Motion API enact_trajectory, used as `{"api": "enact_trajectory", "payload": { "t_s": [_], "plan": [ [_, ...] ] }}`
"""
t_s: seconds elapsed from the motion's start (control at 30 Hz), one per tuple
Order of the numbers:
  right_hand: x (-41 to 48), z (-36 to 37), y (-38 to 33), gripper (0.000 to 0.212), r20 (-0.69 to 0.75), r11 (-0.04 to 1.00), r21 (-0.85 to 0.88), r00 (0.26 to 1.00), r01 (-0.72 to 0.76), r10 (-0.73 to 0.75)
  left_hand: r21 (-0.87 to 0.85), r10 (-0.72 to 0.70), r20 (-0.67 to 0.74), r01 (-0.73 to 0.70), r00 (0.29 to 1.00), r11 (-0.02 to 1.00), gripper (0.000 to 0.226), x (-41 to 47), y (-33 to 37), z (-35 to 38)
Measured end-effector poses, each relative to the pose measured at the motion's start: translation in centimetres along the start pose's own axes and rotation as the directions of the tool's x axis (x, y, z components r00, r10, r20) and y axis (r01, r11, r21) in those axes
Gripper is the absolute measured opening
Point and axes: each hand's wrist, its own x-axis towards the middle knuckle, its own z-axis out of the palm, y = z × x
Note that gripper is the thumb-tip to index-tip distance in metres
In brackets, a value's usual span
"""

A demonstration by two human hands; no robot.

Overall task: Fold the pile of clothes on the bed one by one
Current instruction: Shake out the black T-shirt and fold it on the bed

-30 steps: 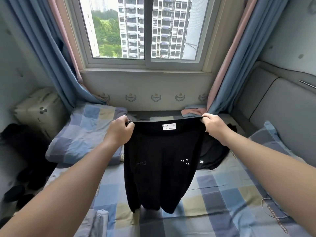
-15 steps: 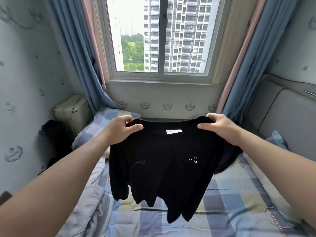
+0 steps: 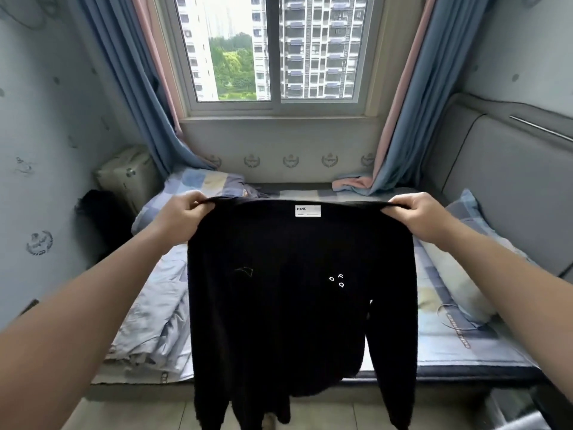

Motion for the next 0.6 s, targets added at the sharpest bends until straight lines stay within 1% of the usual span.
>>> {"api": "enact_trajectory", "payload": {
  "t_s": [0.07,0.13,0.2,0.27,0.33,0.43,0.6],
  "plan": [
    [-0.8,-0.2,0.8,0.022,-0.036,0.995,0.095,0.999,-0.032,0.035,-0.045,-0.026,-0.022,0.025,0.999,0.999,0.017,-0.3,-0.2,0.7],
    [-0.8,-0.1,1.7,0.027,-0.049,0.987,0.143,0.996,-0.068,0.075,-0.035,0.006,-0.024,-0.007,1.000,0.999,0.021,-0.2,-0.2,1.2],
    [-0.1,0.2,2.4,0.026,-0.081,0.982,0.156,0.990,-0.105,0.118,0.008,0.055,-0.025,-0.054,0.998,0.998,0.022,0.4,-0.2,1.7],
    [1.3,0.6,3.0,0.023,-0.124,0.978,0.155,0.980,-0.137,0.156,0.105,0.105,-0.040,-0.100,0.994,0.989,0.022,1.5,-0.3,2.3],
    [3.4,1.0,3.5,0.022,-0.156,0.979,0.133,0.972,-0.157,0.177,0.178,0.126,-0.072,-0.112,0.989,0.978,0.021,3.2,-0.6,3.2],
    [7.8,1.8,4.5,0.024,-0.176,0.979,0.073,0.964,-0.189,0.200,0.185,0.147,-0.085,-0.129,0.986,0.974,0.023,7.8,-2.4,5.1],
    [18.5,4.9,8.0,0.027,-0.178,0.956,-0.060,0.945,-0.288,0.274,0.278,0.085,-0.079,-0.060,0.993,0.959,0.025,17.9,-7.2,9.8]
  ]
}}
